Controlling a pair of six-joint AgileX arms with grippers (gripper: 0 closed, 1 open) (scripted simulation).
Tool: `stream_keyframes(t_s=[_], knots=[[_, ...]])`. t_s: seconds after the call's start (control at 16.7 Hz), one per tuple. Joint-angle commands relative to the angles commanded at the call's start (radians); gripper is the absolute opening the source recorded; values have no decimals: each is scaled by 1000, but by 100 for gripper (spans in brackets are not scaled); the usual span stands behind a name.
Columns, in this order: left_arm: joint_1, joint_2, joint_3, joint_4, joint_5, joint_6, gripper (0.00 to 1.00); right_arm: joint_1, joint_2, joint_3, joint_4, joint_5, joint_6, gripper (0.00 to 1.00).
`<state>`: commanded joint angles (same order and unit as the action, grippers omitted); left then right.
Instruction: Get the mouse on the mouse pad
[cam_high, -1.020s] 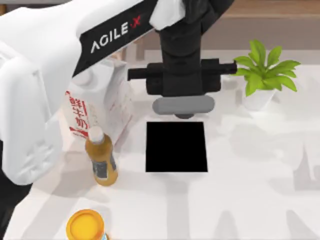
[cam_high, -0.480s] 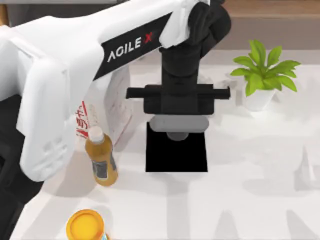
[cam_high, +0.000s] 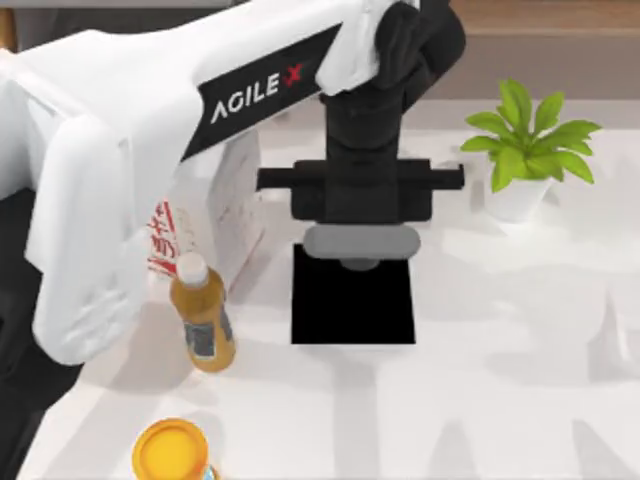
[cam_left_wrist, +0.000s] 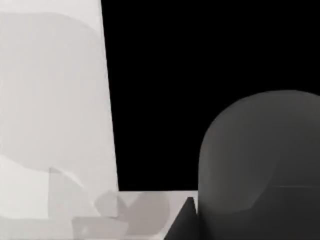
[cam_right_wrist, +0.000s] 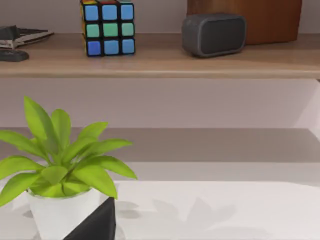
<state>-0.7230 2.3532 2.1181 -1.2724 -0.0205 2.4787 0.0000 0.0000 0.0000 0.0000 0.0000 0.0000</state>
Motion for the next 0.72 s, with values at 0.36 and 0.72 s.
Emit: stream_keyframes(t_s=[0.36, 0.72], knots=[[-4, -29, -23, 79, -19, 5, 0, 0, 0, 0, 0, 0, 0, 100], [0, -1, -88, 113, 3, 1, 0, 0, 0, 0, 0, 0, 0, 100]])
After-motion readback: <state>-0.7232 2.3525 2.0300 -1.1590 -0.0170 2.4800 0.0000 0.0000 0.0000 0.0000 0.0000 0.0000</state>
